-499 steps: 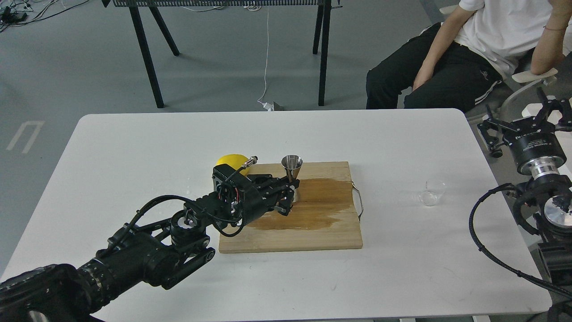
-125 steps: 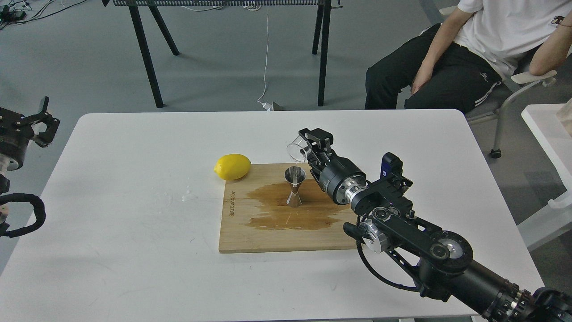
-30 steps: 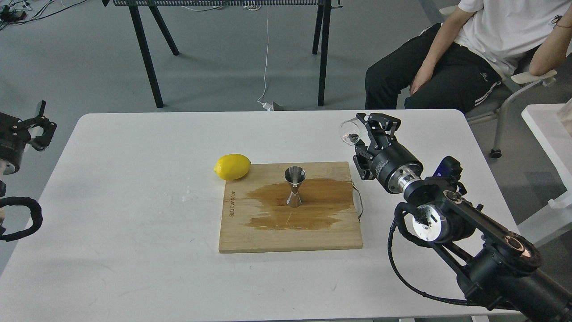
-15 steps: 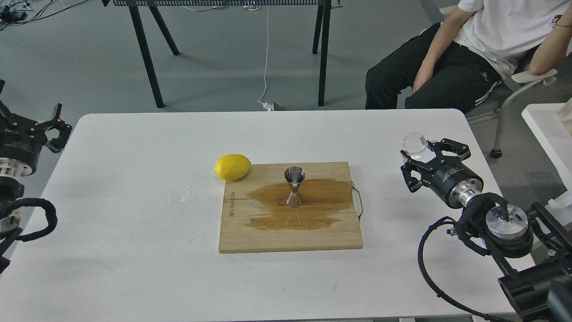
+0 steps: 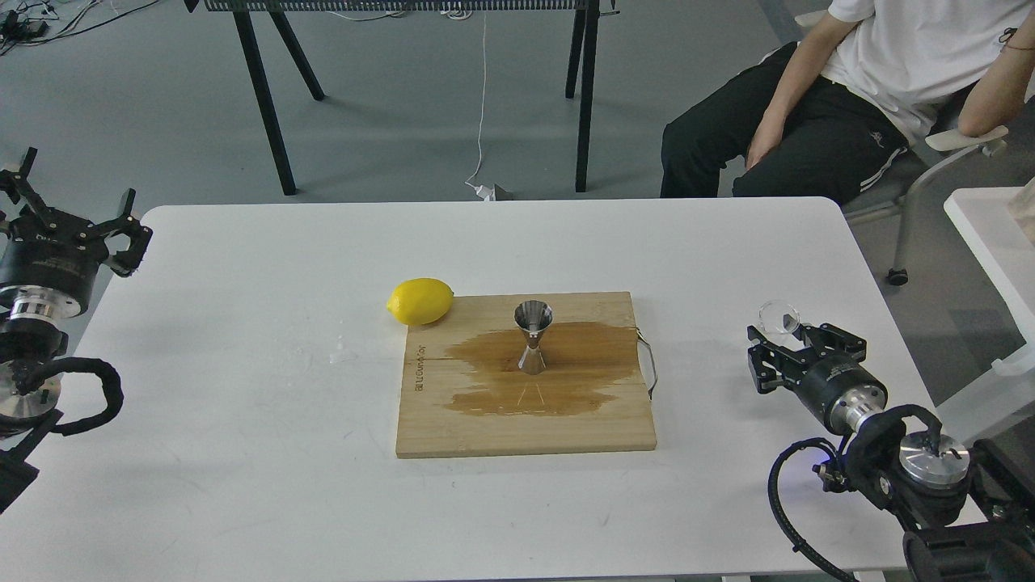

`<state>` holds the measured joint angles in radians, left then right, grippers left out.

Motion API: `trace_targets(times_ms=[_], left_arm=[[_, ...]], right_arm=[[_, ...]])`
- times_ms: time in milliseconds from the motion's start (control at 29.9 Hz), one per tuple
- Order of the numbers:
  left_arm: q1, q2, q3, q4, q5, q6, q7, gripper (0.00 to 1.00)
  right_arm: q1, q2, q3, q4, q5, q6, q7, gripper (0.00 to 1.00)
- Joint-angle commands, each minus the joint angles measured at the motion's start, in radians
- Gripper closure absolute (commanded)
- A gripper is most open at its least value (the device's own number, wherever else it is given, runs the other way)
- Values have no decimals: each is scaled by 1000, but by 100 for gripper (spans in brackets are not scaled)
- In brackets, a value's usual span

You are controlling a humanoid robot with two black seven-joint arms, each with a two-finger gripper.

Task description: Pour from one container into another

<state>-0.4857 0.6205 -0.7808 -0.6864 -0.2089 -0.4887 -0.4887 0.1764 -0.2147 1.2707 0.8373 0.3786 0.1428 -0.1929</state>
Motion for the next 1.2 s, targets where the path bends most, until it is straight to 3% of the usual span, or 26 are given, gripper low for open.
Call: trace_targets(times_ms=[0, 368, 904, 1037, 1171], left_arm=[[1, 1, 0, 1, 0, 0, 0, 0], [6, -7, -1, -1, 0, 0, 0, 0], [6, 1, -3, -1, 0, 0, 0, 0], [6, 2, -3, -1, 0, 0, 0, 0], [6, 2, -1, -1, 0, 0, 0, 0]], right_arm=[[21, 44, -5, -109, 2, 75, -19, 68], [23, 49, 2, -84, 5, 75, -20, 68], [22, 46, 7, -84, 5, 73, -20, 55], [22, 46, 7, -86, 3, 73, -19, 42], [20, 46, 7, -89, 3, 72, -13, 18]])
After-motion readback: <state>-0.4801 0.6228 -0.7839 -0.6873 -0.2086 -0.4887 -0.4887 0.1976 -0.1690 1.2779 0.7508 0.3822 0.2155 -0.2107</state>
